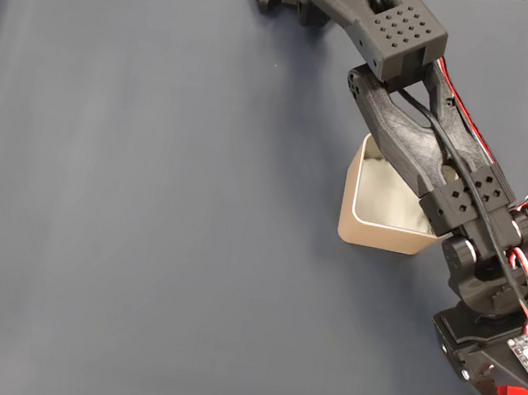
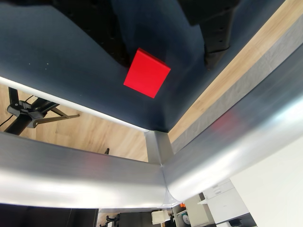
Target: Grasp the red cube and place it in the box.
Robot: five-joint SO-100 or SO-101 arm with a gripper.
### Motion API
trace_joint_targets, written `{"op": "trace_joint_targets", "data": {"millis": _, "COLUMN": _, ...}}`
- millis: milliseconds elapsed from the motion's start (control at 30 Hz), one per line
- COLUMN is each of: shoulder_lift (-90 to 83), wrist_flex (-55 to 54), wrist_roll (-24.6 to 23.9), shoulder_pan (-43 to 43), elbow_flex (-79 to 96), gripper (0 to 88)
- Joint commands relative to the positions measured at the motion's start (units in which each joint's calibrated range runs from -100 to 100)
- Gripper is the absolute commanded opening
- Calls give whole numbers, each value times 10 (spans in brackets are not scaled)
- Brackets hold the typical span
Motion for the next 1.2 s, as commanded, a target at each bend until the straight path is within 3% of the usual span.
{"op": "trace_joint_targets", "data": {"millis": 0, "shoulder_lift": -13, "wrist_flex": -1, "wrist_roll": -4, "shoulder_pan": -4, "elbow_flex": -36, "gripper": 354}}
{"op": "trace_joint_targets", "data": {"millis": 533, "shoulder_lift": -25, "wrist_flex": -12, "wrist_roll": -29, "shoulder_pan": 3, "elbow_flex": -38, "gripper": 211}}
{"op": "trace_joint_targets", "data": {"millis": 1167, "shoulder_lift": -36, "wrist_flex": -3, "wrist_roll": -39, "shoulder_pan": 10, "elbow_flex": -38, "gripper": 140}}
